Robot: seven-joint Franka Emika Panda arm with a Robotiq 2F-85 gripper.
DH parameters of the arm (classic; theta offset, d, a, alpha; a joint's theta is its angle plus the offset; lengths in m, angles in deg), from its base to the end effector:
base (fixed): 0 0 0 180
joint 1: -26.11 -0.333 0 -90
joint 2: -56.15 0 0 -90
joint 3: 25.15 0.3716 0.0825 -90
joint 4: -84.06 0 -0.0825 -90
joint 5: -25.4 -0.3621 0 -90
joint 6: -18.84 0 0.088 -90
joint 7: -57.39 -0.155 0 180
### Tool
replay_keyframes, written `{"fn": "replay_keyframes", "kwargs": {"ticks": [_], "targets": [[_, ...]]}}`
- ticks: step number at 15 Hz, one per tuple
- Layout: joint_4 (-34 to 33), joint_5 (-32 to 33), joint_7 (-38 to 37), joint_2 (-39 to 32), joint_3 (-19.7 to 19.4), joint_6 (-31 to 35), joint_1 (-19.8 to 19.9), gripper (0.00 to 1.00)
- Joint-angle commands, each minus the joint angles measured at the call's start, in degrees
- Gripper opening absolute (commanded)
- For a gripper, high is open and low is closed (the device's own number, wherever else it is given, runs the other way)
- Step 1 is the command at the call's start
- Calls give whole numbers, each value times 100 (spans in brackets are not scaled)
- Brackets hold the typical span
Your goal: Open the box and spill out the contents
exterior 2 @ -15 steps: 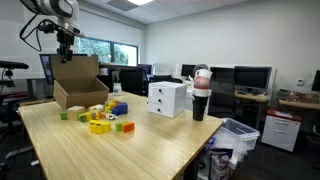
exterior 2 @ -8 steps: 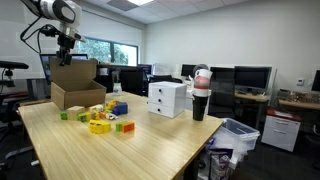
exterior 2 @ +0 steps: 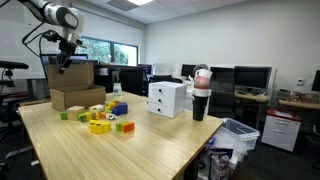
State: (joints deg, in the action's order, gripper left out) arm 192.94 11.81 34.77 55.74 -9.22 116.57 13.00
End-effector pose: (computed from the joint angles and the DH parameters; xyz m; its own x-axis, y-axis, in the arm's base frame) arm 0.4304 0.2767 0.4967 0.9590 0.0721 -0.2741 0.0379 -0.9910 -0.1281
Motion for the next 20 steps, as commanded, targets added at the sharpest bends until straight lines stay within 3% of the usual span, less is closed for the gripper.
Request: {"fn": "replay_keyframes", "kwargs": {"ticks": [1, 8, 10, 20], "targets": [[93, -229, 243, 50, -79, 105, -31, 55], [143, -363, 339, 363, -141, 286, 1, 94], [180, -326, 330, 559, -179, 357, 23, 100], [449, -165, 299, 1495, -499, 482, 269, 100]]}}
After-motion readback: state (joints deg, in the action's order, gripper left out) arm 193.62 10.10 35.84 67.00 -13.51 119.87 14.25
